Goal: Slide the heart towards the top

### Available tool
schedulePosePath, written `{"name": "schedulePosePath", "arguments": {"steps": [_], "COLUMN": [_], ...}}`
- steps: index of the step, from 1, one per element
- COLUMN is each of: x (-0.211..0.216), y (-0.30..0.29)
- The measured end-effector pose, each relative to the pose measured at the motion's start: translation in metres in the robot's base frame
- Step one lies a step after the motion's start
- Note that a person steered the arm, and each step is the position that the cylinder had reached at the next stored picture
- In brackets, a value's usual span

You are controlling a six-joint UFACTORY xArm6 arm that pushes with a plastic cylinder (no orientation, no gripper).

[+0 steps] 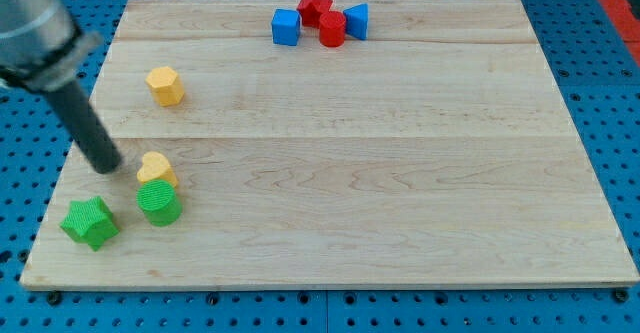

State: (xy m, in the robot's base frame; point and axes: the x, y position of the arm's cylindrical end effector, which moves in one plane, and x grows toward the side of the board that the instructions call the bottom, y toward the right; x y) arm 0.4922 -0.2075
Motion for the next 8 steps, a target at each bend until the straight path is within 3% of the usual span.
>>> {"name": "schedulePosePath", "arguments": {"steps": [1, 2, 3, 4, 6, 7, 8], "x": [-0.006, -0.006, 0.02, 0.032, 0.041, 0.085, 0.049], "y": [0.08, 0.042, 0.047, 0.143, 0.2, 0.215, 0.241]}}
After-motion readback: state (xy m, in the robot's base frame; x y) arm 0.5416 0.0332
